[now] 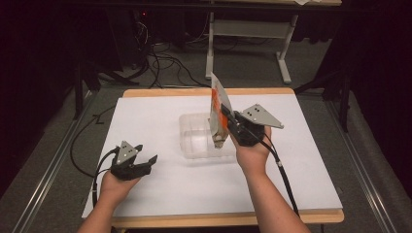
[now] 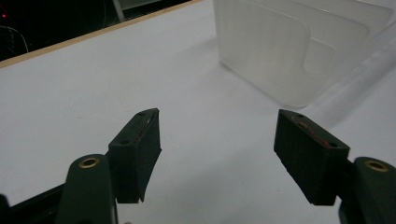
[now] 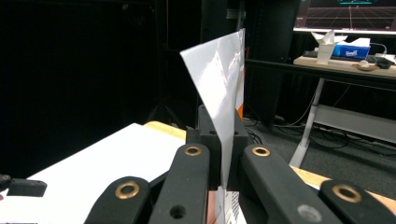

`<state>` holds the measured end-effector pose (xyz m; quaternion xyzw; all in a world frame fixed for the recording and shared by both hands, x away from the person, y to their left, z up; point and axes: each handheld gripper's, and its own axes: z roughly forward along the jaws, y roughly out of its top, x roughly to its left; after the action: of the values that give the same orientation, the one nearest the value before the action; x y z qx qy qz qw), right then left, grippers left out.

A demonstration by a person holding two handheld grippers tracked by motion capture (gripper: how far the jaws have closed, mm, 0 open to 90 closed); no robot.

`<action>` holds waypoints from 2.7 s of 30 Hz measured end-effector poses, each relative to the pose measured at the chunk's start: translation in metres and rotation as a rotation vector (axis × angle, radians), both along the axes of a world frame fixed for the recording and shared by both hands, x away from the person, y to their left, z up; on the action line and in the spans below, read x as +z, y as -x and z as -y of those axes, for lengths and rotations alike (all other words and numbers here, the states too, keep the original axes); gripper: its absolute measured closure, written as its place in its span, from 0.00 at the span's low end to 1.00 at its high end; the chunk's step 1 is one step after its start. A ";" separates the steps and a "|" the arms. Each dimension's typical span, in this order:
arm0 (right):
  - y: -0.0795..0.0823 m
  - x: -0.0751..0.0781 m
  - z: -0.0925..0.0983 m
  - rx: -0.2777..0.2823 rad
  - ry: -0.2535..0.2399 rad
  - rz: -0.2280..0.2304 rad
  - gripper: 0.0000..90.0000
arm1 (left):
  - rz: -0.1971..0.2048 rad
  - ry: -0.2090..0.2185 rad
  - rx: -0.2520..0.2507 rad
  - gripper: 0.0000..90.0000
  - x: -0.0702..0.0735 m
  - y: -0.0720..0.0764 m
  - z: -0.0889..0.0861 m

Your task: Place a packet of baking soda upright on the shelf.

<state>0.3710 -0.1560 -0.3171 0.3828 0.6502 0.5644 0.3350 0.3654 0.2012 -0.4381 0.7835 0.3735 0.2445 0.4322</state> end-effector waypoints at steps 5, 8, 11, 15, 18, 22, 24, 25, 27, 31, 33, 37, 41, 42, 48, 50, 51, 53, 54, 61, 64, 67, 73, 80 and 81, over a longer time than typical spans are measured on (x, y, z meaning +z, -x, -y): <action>-0.011 -0.010 -0.008 -0.007 0.036 -0.022 1.00 | 0.000 -0.001 0.000 0.36 0.000 0.001 0.000; -0.016 -0.014 -0.011 -0.013 0.053 -0.029 1.00 | -0.001 -0.001 0.000 0.36 0.000 0.001 0.000; -0.025 -0.022 -0.014 -0.019 0.090 -0.040 1.00 | -0.004 -0.003 -0.002 0.36 0.000 0.001 0.000; -0.032 -0.030 -0.016 -0.023 0.103 -0.042 1.00 | -0.007 -0.006 -0.003 0.36 -0.001 0.000 0.000; -0.036 -0.034 -0.016 -0.026 0.107 -0.044 1.00 | -0.005 -0.005 -0.003 0.36 -0.001 0.000 0.000; -0.041 -0.046 -0.017 -0.033 0.120 -0.046 1.00 | -0.006 -0.004 -0.004 0.36 -0.001 0.000 0.000; -0.042 -0.053 -0.017 -0.039 0.121 -0.052 1.00 | -0.006 -0.004 -0.003 0.36 -0.001 0.000 0.000; -0.043 -0.059 -0.016 -0.036 0.109 -0.054 1.00 | -0.005 -0.003 -0.004 0.36 -0.001 0.001 0.000; -0.042 -0.061 -0.014 -0.038 0.095 -0.059 1.00 | -0.005 -0.002 -0.004 0.36 -0.001 0.001 0.000; -0.041 -0.063 -0.014 -0.038 0.090 -0.058 1.00 | -0.008 -0.003 -0.004 0.36 -0.001 0.001 0.000; -0.040 -0.064 -0.013 -0.034 0.093 -0.056 1.00 | -0.010 -0.001 -0.005 0.36 -0.001 0.001 0.001; -0.038 -0.070 -0.013 -0.037 0.062 -0.077 1.00 | -0.013 0.003 -0.004 0.36 -0.001 0.001 0.001; -0.034 -0.076 -0.016 -0.020 0.046 -0.094 1.00 | -0.017 0.012 -0.002 0.36 -0.002 0.002 0.000; -0.034 -0.076 -0.016 -0.020 0.046 -0.094 1.00 | -0.017 0.012 -0.002 0.36 -0.002 0.002 0.000; -0.027 -0.086 -0.020 -0.010 0.058 -0.109 1.00 | -0.025 0.011 0.002 0.36 -0.003 0.001 0.001; -0.025 -0.088 -0.019 -0.009 0.058 -0.114 1.00 | -0.024 0.012 0.003 0.36 -0.003 0.002 0.000; -0.024 -0.090 -0.018 -0.011 0.054 -0.124 1.00 | -0.024 0.012 0.004 0.36 -0.003 0.002 0.000; -0.022 -0.093 -0.017 -0.013 0.061 -0.126 1.00 | -0.023 0.015 0.006 0.36 -0.003 0.002 0.000; -0.022 -0.093 -0.017 -0.013 0.061 -0.126 1.00 | -0.023 0.015 0.006 0.36 -0.003 0.002 0.000; -0.019 -0.103 -0.013 -0.016 0.051 -0.127 1.00 | -0.019 0.015 0.008 0.36 -0.002 0.001 0.000; -0.018 -0.102 -0.013 -0.012 0.047 -0.127 1.00 | -0.019 0.010 0.006 0.36 -0.003 0.001 0.000; -0.018 -0.101 -0.012 -0.010 0.050 -0.126 0.99 | -0.017 0.008 0.005 0.36 -0.002 0.001 0.001; -0.020 -0.094 -0.014 0.004 0.061 -0.150 0.76 | -0.017 0.008 0.006 0.36 -0.002 0.001 0.000; -0.024 -0.088 -0.016 -0.009 0.085 -0.170 0.43 | -0.019 0.007 0.005 0.36 -0.003 0.001 0.000; -0.025 -0.087 -0.017 -0.011 0.081 -0.171 0.38 | -0.020 0.006 0.004 0.36 -0.003 0.001 0.000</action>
<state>0.3956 -0.1395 -0.4044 0.4194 0.6967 0.5009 0.2965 0.3646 0.2011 -0.4407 0.7838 0.3802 0.2365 0.4304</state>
